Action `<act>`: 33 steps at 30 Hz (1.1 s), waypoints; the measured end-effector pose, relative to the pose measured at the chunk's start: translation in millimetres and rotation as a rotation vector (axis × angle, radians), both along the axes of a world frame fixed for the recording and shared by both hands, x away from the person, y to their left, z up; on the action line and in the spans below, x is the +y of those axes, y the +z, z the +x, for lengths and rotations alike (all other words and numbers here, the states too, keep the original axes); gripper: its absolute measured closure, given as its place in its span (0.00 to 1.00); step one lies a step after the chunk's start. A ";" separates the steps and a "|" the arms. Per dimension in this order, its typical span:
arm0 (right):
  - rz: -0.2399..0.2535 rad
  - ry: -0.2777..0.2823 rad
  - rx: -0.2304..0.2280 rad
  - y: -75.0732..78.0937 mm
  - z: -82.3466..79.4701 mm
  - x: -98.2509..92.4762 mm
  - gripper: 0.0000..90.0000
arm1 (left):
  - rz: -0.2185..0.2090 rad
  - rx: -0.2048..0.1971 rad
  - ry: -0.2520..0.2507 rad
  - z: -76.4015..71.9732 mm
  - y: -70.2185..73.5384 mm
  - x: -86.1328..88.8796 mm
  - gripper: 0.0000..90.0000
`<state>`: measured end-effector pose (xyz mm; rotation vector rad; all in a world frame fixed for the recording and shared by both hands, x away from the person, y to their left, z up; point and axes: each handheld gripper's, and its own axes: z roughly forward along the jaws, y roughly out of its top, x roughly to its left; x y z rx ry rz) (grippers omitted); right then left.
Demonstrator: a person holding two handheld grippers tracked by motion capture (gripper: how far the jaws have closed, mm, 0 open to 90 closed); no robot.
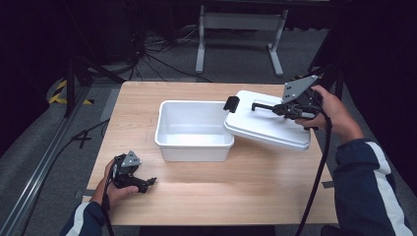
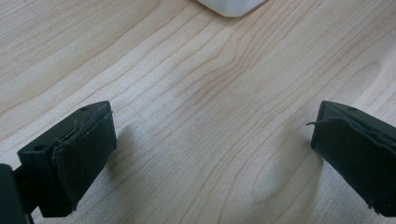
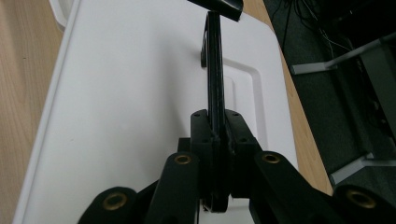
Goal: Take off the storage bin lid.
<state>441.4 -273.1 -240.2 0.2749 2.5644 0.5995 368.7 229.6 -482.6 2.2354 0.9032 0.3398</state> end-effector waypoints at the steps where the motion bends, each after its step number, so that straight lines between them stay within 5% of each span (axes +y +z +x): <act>1: 0.008 -0.012 -0.007 -0.8 -1.1 -5.0 0.94 | 0.000 0.000 0.000 0.0 0.0 0.0 0.01; 17: 0.058 -0.112 0.010 -24.9 -4.4 -56.2 0.94 | -0.001 -0.001 0.000 0.1 -0.1 -0.2 0.01; 33: 0.057 -0.151 0.069 -65.0 12.8 -54.5 0.94 | -0.001 -0.001 0.001 0.1 0.0 -0.2 0.01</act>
